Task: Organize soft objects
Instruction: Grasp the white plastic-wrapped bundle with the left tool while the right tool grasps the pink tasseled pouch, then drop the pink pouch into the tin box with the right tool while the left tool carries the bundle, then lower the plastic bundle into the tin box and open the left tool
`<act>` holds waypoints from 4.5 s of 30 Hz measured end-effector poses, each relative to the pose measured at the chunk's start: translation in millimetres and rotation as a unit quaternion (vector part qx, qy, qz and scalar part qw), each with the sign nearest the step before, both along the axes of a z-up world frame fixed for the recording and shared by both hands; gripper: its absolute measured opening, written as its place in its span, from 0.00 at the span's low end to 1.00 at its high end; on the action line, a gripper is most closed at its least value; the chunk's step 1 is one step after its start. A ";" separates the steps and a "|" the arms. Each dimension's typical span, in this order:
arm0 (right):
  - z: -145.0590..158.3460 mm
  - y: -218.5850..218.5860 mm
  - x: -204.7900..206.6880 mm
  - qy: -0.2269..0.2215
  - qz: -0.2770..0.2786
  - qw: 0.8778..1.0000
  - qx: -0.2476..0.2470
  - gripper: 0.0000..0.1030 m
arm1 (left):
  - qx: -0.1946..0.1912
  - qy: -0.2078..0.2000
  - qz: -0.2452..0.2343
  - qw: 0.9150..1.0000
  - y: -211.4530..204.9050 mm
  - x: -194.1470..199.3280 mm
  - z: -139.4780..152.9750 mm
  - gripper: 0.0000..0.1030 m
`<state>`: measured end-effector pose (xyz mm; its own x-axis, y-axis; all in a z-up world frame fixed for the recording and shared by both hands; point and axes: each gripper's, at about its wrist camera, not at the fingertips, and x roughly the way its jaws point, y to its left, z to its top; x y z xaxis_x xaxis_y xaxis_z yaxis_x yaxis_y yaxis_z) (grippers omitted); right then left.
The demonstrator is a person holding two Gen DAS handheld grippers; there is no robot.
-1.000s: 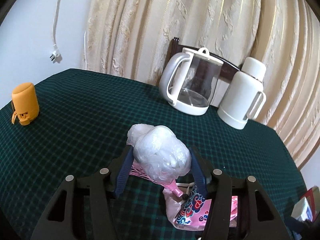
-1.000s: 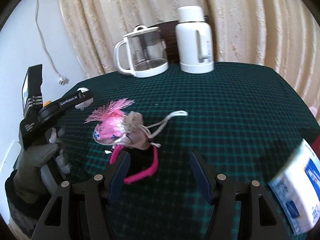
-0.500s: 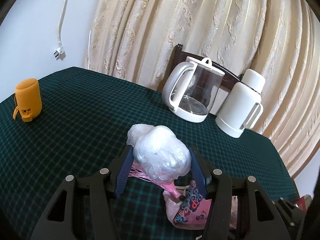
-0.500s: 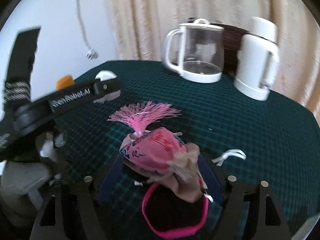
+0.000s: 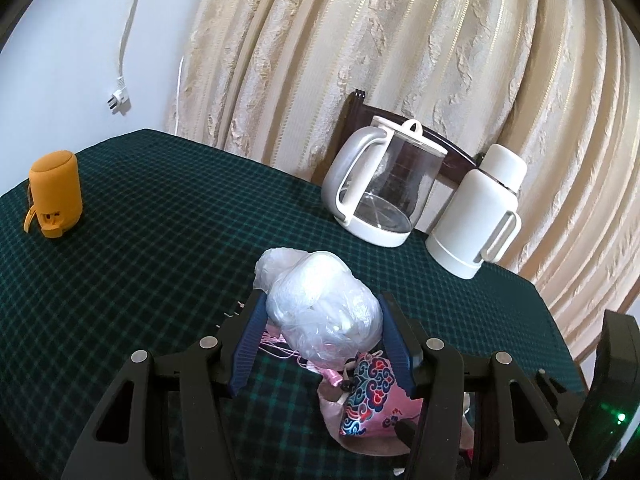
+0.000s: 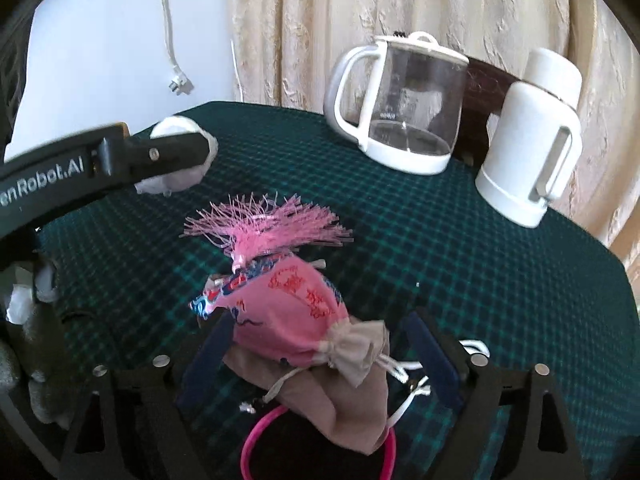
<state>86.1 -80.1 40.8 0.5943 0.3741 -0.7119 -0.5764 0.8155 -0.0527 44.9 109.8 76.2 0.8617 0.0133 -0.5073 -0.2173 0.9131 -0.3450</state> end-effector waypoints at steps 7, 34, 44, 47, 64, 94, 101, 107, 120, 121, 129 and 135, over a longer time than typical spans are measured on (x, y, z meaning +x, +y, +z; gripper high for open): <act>-6.0 17.5 12.0 0.024 0.046 0.999 0.013 0.90 | -0.002 0.003 0.002 1.000 0.9 1.0 -1.6 0.55; 18.4 -70.1 -26.0 0.048 -0.075 0.985 0.147 0.49 | -0.002 0.004 -0.003 1.000 -1.8 0.0 -4.1 0.55; 37.7 -120.4 -52.0 0.039 -0.127 0.970 0.202 0.49 | 0.015 0.009 -0.017 1.000 -15.6 3.4 -7.7 0.55; 44.6 -133.4 -61.2 0.029 -0.140 0.968 0.208 0.49 | 0.021 0.011 -0.028 0.999 -22.8 4.8 -8.5 0.55; 75.0 -221.0 -113.2 -0.028 -0.236 0.942 0.237 0.49 | 0.022 -0.001 -0.097 0.995 -75.9 -15.0 8.0 0.55; 74.8 -393.2 -184.9 -0.119 -0.472 0.846 0.217 0.50 | 0.053 -0.019 -0.220 0.974 -203.5 -36.7 42.5 0.55; 67.4 -415.2 -194.5 -0.122 -0.494 0.830 0.227 0.65 | 0.060 -0.022 -0.257 0.964 -239.0 -44.4 49.7 0.55; 62.2 -429.6 -204.8 -0.124 -0.503 0.822 0.236 0.66 | 0.066 -0.019 -0.293 0.954 -270.5 -48.6 52.0 0.55; 60.5 -448.0 -227.8 -0.147 -0.518 0.812 0.223 0.66 | 0.055 0.007 -0.408 0.911 -364.1 -56.4 51.1 0.55; 60.3 -449.9 -229.9 -0.148 -0.520 0.811 0.223 0.66 | 0.053 0.009 -0.417 0.908 -371.6 -57.0 51.2 0.55; 55.5 -463.4 -242.6 -0.149 -0.529 0.805 0.223 0.66 | 0.053 0.015 -0.481 0.875 -432.5 -66.1 49.7 0.55; 51.5 -471.5 -248.6 -0.150 -0.535 0.800 0.227 0.66 | 0.055 0.018 -0.510 0.858 -465.5 -68.7 48.1 0.55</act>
<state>-162.5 -551.6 92.3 0.8655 -0.2849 -0.4119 0.4482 0.8076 0.3832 -23.8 -355.6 124.3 0.4384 -0.6888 -0.5774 0.7056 0.6617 -0.2536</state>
